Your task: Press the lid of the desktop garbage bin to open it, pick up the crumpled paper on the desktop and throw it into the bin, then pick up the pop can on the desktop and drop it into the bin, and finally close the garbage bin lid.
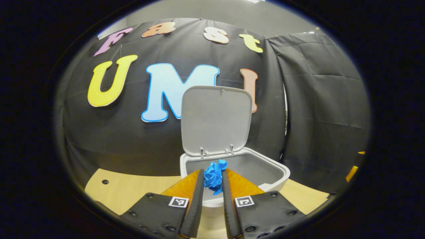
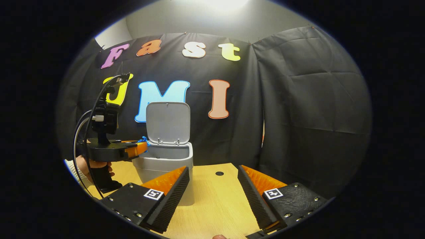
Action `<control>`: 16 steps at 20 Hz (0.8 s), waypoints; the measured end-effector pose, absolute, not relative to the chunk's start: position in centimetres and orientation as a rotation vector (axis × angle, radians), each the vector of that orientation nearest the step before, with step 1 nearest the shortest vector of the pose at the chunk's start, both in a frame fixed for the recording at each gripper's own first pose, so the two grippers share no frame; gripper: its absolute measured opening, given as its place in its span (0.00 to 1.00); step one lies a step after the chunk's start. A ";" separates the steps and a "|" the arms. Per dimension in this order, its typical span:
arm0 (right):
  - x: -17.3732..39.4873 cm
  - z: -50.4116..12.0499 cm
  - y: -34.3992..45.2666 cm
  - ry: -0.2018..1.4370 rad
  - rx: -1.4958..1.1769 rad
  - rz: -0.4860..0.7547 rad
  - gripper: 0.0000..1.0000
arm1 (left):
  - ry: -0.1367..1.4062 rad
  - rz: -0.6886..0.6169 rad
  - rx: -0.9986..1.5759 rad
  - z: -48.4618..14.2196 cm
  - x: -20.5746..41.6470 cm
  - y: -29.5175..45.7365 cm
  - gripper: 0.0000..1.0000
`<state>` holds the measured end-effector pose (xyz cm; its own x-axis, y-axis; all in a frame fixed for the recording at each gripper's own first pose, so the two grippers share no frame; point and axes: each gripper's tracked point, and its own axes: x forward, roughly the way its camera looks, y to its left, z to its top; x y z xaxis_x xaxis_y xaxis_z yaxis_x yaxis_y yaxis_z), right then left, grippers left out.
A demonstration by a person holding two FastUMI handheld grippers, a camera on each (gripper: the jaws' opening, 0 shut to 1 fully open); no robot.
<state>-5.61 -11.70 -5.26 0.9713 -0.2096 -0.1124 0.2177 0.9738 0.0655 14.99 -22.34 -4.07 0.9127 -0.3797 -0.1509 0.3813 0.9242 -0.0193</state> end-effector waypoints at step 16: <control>-5.8 -4.6 -9.9 0.086 0.065 -0.161 0.94 | 0.121 -0.391 -0.012 -2.7 13.3 -21.4 0.84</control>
